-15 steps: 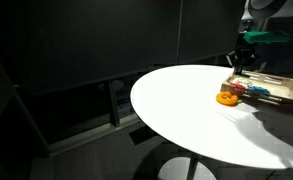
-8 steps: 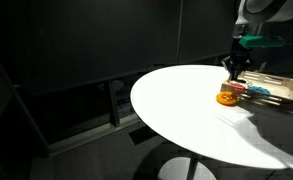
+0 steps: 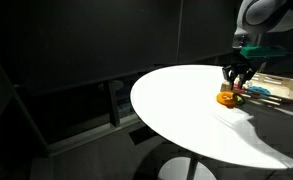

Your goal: Remove the dark green ring from the box

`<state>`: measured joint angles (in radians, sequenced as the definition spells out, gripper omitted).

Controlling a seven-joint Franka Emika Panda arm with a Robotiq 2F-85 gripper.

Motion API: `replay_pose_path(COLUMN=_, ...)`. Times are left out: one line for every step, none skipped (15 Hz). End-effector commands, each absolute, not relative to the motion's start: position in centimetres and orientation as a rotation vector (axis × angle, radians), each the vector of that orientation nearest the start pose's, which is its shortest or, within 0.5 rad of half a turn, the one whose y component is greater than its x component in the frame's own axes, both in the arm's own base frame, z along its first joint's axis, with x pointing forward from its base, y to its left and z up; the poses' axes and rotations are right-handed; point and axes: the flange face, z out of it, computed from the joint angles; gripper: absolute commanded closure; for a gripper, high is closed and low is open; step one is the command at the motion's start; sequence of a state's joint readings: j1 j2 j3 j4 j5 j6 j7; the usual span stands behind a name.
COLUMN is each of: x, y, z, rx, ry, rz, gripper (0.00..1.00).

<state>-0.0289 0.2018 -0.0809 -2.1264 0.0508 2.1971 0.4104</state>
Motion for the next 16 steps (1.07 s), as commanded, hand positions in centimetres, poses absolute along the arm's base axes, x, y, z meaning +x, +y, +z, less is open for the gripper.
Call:
replay_pose_path(x=54.9, y=-6.6, z=30.5, rx=-3.018, ry=0.853, rz=0.202, gripper=0.31)
replay_pose_path(x=54.9, y=-6.9, z=30.5, rx=-3.014, ry=0.86, rz=0.205, gripper=0.22)
replay_pose_path(x=54.9, y=-7.3, z=30.7, rx=-3.011, ry=0.869, rz=0.208, gripper=0.14)
replay_pose_path(x=54.8, y=-7.6, z=30.8, rx=-3.008, ry=0.875, rz=0.21, gripper=0.07)
replay_pose_path(x=54.7, y=-8.1, z=31.1, rx=-3.004, ry=0.881, rz=0.212, gripper=0.01)
replay_pose_path(x=54.7, y=-8.5, z=31.3, rx=-3.0, ry=0.887, rz=0.213, gripper=0.0)
replay_pose_path(x=54.5, y=-9.0, z=31.7, rx=-2.997, ry=0.888, rz=0.215, gripper=0.0)
replay_pose_path(x=54.5, y=-9.5, z=32.0, rx=-2.993, ry=0.886, rz=0.218, gripper=0.0)
replay_pose_path(x=54.4, y=-10.0, z=32.6, rx=-2.989, ry=0.882, rz=0.216, gripper=0.0)
replay_pose_path(x=54.3, y=-10.4, z=33.1, rx=-2.989, ry=0.874, rz=0.212, gripper=0.0)
replay_pose_path(x=54.2, y=-10.9, z=33.8, rx=-2.99, ry=0.865, rz=0.206, gripper=0.0)
replay_pose_path(x=54.0, y=-11.4, z=34.7, rx=-2.993, ry=0.85, rz=0.192, gripper=0.0)
replay_pose_path(x=53.9, y=-11.9, z=35.6, rx=-2.992, ry=0.833, rz=0.176, gripper=0.0)
replay_pose_path(x=53.8, y=-12.3, z=36.6, rx=-2.991, ry=0.817, rz=0.158, gripper=0.0)
replay_pose_path(x=53.6, y=-12.6, z=37.5, rx=-2.993, ry=0.792, rz=0.146, gripper=0.0)
replay_pose_path(x=53.4, y=-13.0, z=38.5, rx=-2.998, ry=0.761, rz=0.131, gripper=0.0)
